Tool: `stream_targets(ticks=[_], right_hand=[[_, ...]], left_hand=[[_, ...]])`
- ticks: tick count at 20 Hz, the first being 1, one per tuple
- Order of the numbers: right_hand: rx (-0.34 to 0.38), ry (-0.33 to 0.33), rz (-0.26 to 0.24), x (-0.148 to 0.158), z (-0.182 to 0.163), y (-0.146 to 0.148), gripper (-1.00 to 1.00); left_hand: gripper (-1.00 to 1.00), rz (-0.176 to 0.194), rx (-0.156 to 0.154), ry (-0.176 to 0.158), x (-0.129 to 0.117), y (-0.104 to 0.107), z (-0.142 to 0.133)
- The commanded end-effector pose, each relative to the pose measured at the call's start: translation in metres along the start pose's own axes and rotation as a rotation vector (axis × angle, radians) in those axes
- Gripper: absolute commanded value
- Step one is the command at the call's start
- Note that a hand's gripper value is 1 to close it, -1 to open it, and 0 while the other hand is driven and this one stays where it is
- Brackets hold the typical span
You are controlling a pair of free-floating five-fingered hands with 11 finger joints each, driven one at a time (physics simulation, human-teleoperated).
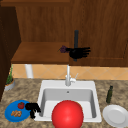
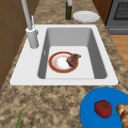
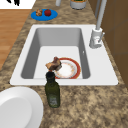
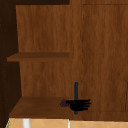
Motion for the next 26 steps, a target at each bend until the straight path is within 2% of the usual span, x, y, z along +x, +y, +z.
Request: stream_targets(ticks=[1,2,3,4,5,6,9,15,17,19,21,23,26], right_hand=[[0.001,-0.003,-0.005,-0.016,-0.019,0.031,-1.0],[0.003,-0.014,-0.026,-0.019,-0.019,0.031,-1.0],[0.009,-0.025,-0.044,-0.022,-0.019,0.032,1.0],[-0.017,-0.043,-0.062,-0.026,-0.017,0.032,1.0],[-0.052,-0.047,-0.103,-0.026,-0.016,0.033,1.0],[-0.069,-0.02,-0.127,-0.024,-0.017,0.026,1.0],[-0.129,-0.001,-0.157,-0.023,-0.006,0.013,1.0],[-0.192,0.023,-0.178,-0.017,0.001,-0.005,1.0],[-0.206,0.011,-0.156,-0.025,0.005,-0.013,1.0],[-0.228,-0.033,-0.18,-0.039,0.018,-0.024,1.0],[-0.226,-0.057,-0.193,-0.047,0.014,-0.028,1.0],[-0.178,-0.066,-0.196,-0.039,0.002,-0.037,1.0],[-0.177,-0.053,-0.171,-0.043,0.008,-0.044,1.0]], left_hand=[[0.0,0.0,0.0,0.0,0.0,0.0,0.0],[0.0,0.0,0.0,0.0,0.0,0.0,0.0],[0.0,0.0,0.0,0.0,0.0,0.0,0.0],[0.0,0.0,0.0,0.0,0.0,0.0,0.0],[0.0,0.0,0.0,0.0,0.0,0.0,0.0],[0.0,0.0,0.0,0.0,0.0,0.0,0.0],[0.0,0.0,0.0,0.0,0.0,0.0,0.0],[0.0,0.0,0.0,0.0,0.0,0.0,0.0],[0.0,0.0,0.0,0.0,0.0,0.0,0.0],[0.0,0.0,0.0,0.0,0.0,0.0,0.0],[0.0,0.0,0.0,0.0,0.0,0.0,0.0],[0.0,0.0,0.0,0.0,0.0,0.0,0.0],[0.0,0.0,0.0,0.0,0.0,0.0,0.0]])
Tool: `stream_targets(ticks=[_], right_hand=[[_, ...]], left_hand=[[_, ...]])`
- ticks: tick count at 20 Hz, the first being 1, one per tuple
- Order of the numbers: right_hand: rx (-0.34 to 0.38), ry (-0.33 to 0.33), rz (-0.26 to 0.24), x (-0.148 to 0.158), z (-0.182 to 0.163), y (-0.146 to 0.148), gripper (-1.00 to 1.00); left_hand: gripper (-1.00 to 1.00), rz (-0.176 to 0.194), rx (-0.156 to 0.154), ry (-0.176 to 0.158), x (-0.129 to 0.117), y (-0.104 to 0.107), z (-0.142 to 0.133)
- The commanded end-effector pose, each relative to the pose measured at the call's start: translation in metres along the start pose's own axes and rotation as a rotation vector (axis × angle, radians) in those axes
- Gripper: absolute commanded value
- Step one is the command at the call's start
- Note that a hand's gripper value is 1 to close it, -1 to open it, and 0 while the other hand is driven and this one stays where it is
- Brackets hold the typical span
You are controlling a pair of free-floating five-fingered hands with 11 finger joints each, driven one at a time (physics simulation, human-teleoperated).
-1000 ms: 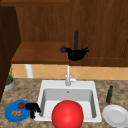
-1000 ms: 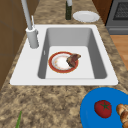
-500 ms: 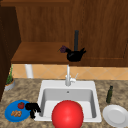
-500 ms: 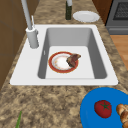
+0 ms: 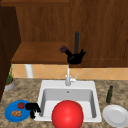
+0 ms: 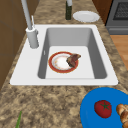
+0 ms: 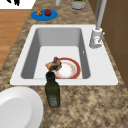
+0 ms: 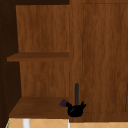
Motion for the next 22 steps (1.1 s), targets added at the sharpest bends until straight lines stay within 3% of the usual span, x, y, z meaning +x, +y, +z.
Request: stream_targets(ticks=[1,8,13,18,22], right_hand=[[-0.013,0.02,0.048,-0.006,-0.021,-0.025,1.0],[0.031,0.013,0.032,-0.005,-0.022,-0.039,1.0],[0.056,-0.001,-0.034,-0.008,-0.029,-0.042,1.0],[0.06,-0.009,-0.04,-0.009,-0.029,-0.041,1.0],[0.069,-0.008,-0.031,-0.009,-0.015,-0.064,1.0]], left_hand=[[0.0,0.0,0.0,0.0,0.0,0.0,0.0],[0.0,0.0,0.0,0.0,0.0,0.0,0.0],[0.0,0.0,0.0,0.0,0.0,0.0,0.0],[0.0,0.0,0.0,0.0,0.0,0.0,0.0],[0.0,0.0,0.0,0.0,0.0,0.0,0.0]])
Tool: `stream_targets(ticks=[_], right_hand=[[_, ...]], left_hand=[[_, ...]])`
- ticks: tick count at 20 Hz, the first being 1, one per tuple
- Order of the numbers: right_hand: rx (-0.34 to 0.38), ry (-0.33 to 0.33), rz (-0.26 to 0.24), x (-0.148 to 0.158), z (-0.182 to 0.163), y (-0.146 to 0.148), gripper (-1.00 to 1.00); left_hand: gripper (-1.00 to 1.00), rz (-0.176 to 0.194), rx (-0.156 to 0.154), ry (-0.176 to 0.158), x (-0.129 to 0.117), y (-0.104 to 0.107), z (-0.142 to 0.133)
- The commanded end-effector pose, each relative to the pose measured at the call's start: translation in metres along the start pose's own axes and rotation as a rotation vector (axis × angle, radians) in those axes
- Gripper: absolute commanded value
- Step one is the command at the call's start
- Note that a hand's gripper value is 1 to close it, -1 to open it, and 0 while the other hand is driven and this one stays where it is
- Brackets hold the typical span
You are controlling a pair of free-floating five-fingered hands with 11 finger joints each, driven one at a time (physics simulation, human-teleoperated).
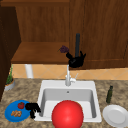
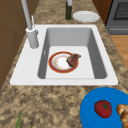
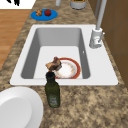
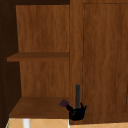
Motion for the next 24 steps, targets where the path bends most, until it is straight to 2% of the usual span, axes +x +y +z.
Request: stream_targets(ticks=[1,5,9,13,24], right_hand=[[-0.003,0.017,0.008,-0.004,-0.005,-0.036,1.0],[0.047,-0.003,-0.001,-0.005,-0.001,-0.063,1.0],[0.105,-0.009,-0.007,-0.001,-0.011,-0.088,1.0],[0.15,0.004,0.026,-0.006,-0.02,-0.1,1.0],[0.223,-0.005,-0.008,-0.002,-0.029,-0.129,1.0]], left_hand=[[0.0,0.0,0.0,0.0,0.0,0.0,0.0],[0.0,0.0,0.0,0.0,0.0,0.0,0.0],[0.0,0.0,0.0,0.0,0.0,0.0,0.0],[0.0,0.0,0.0,0.0,0.0,0.0,0.0],[0.0,0.0,0.0,0.0,0.0,0.0,0.0]])
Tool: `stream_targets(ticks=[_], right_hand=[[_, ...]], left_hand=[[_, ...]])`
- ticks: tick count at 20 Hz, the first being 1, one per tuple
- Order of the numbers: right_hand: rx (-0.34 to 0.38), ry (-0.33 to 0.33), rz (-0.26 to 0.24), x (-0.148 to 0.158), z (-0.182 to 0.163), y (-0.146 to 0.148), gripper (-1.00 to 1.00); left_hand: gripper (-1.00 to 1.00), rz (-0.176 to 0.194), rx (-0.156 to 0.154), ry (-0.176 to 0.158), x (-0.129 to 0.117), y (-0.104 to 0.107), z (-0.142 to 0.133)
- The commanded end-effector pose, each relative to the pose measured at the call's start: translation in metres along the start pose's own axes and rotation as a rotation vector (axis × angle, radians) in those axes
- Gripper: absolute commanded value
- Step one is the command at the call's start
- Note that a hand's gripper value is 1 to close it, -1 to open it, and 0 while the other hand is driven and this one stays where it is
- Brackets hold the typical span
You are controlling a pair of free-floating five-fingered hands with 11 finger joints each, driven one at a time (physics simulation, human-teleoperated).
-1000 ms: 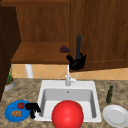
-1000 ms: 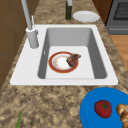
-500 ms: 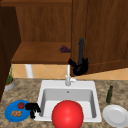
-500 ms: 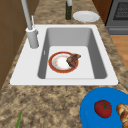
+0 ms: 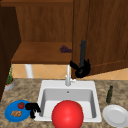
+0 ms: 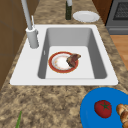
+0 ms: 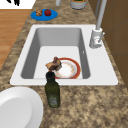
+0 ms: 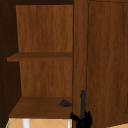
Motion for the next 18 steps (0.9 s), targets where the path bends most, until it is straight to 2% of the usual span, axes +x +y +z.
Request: stream_targets(ticks=[1,8,12,18], right_hand=[[-0.005,0.027,0.038,-0.002,-0.02,-0.024,1.0],[0.027,0.007,-0.017,-0.003,-0.011,-0.052,1.0],[0.088,0.019,-0.026,0.001,-0.002,-0.081,1.0],[0.181,0.013,-0.057,0.007,-0.02,-0.116,1.0]], left_hand=[[0.0,0.0,0.0,0.0,0.0,0.0,0.0],[0.0,0.0,0.0,0.0,0.0,0.0,0.0],[0.0,0.0,0.0,0.0,0.0,0.0,0.0],[0.0,0.0,0.0,0.0,0.0,0.0,0.0]])
